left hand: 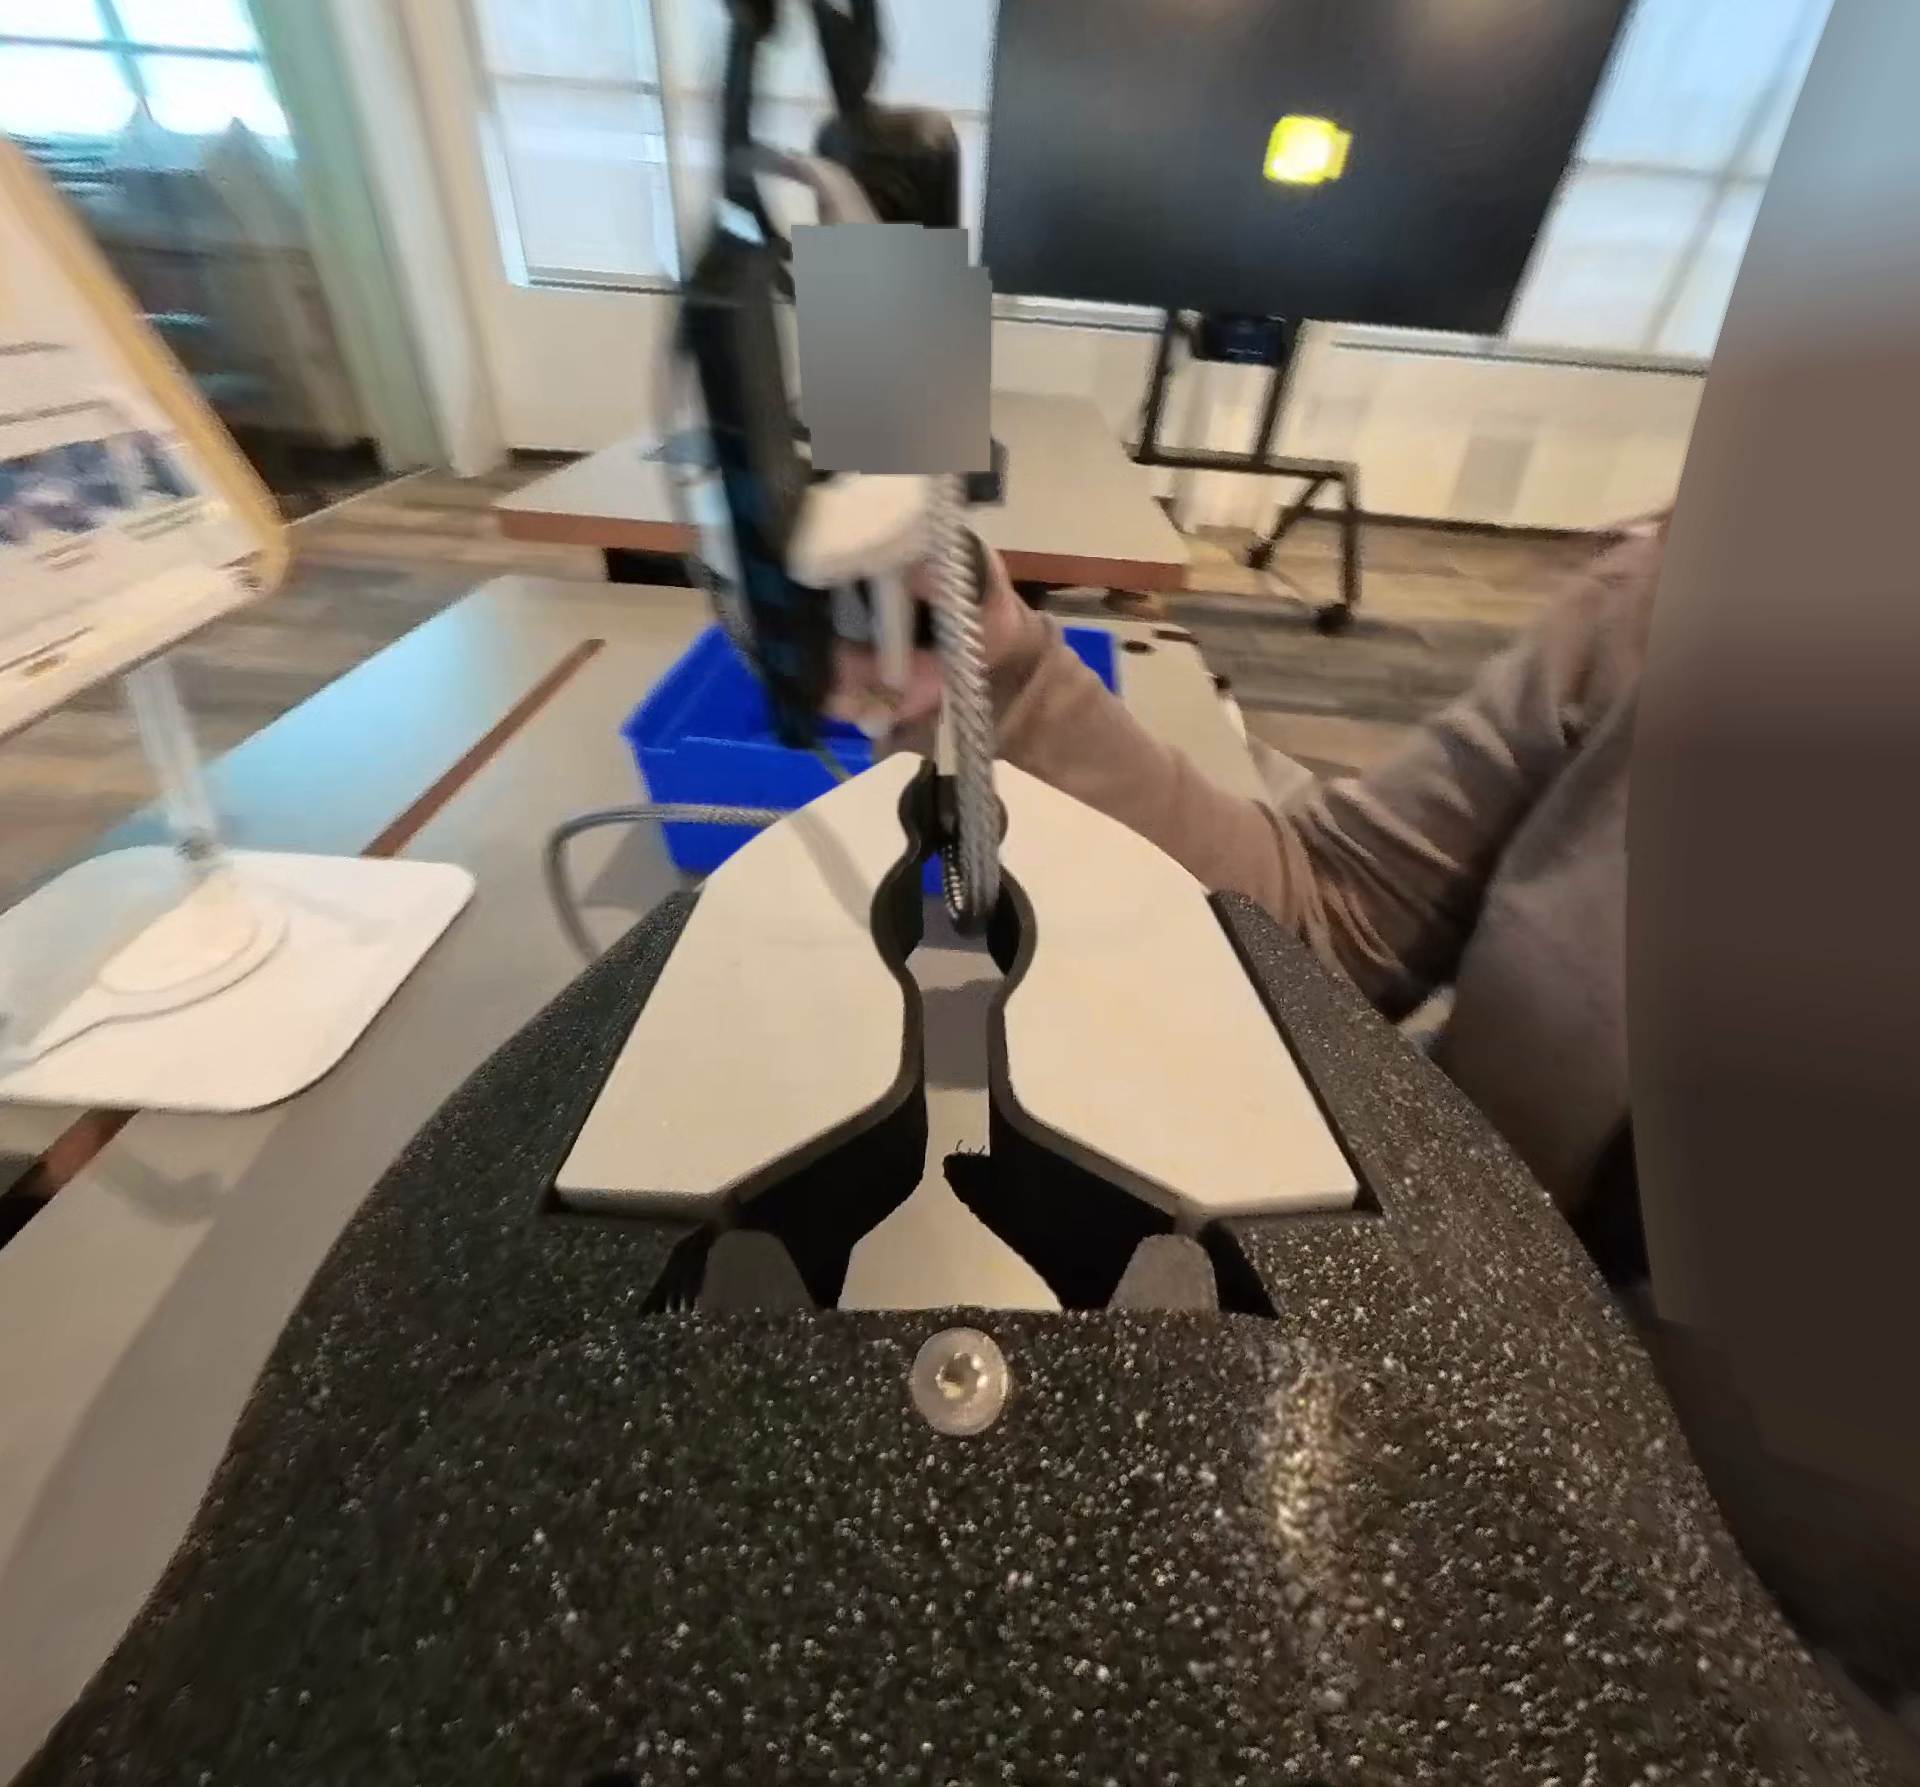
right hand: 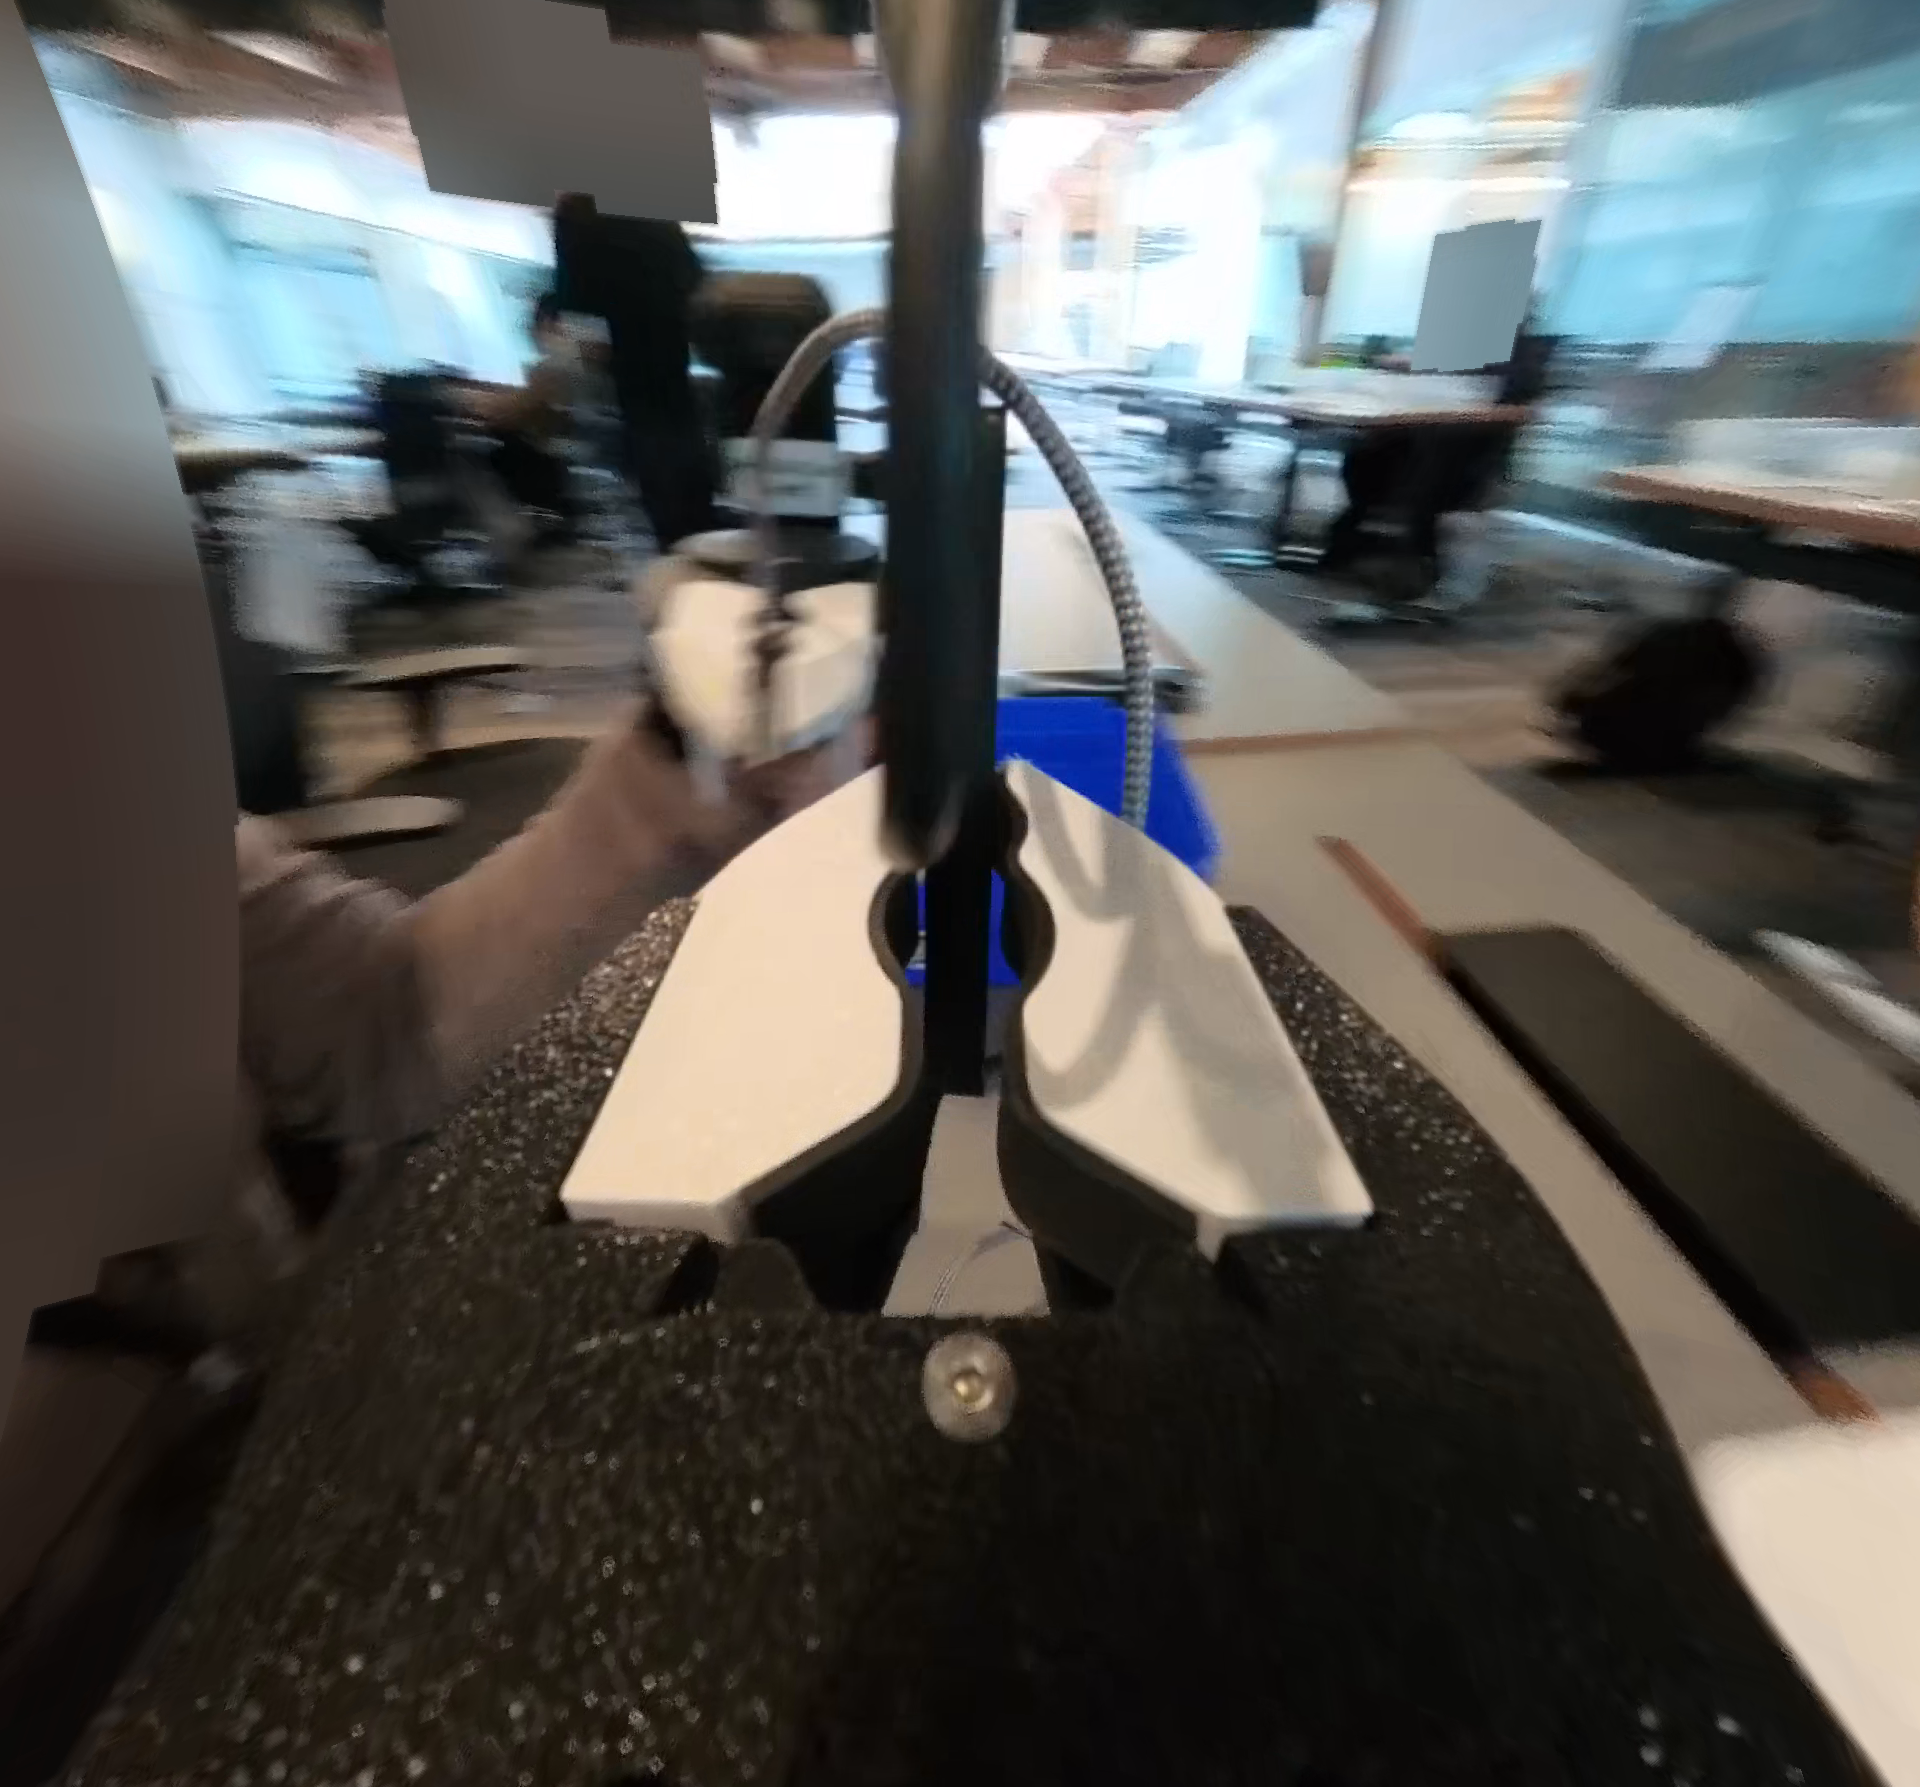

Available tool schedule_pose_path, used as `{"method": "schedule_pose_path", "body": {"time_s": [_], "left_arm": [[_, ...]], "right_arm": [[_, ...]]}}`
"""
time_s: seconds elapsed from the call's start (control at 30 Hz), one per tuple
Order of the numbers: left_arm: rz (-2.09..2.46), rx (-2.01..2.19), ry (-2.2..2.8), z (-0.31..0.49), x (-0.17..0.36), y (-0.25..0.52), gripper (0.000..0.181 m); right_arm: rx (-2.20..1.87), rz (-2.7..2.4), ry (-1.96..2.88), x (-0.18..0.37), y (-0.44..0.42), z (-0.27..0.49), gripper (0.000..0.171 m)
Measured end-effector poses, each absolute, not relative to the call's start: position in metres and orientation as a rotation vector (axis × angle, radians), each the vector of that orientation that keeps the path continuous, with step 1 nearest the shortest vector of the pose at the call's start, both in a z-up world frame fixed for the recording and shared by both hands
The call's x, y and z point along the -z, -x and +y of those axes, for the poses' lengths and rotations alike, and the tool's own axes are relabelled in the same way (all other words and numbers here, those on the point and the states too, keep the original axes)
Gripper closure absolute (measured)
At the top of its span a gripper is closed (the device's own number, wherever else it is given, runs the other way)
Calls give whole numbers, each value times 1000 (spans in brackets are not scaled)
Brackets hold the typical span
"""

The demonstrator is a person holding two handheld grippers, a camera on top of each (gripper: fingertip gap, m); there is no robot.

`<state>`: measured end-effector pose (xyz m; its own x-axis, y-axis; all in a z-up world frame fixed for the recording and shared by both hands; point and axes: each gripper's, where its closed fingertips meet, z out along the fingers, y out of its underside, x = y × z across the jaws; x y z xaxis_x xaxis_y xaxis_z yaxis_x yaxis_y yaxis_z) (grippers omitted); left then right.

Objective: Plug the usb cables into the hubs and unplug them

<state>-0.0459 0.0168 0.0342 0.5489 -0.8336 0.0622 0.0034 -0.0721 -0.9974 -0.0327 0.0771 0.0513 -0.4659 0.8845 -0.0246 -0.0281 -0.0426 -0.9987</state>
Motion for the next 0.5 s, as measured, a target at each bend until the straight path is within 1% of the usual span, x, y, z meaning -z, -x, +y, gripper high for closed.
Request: {"method": "schedule_pose_path", "body": {"time_s": [0.13,0.27,0.37,0.5], "left_arm": [[918,868,1506,-5,-26,32,175],[897,915,1403,-10,-39,36,175],[791,897,1336,-6,-54,51,175],[506,838,1250,4,-82,90,175]], "right_arm": [[-1469,-1287,998,-86,12,91,161],[-1316,-1221,1068,-109,-8,108,161],[-1190,-1269,1092,-122,-18,115,161],[-884,-1375,1100,-133,-29,132,161]]}}
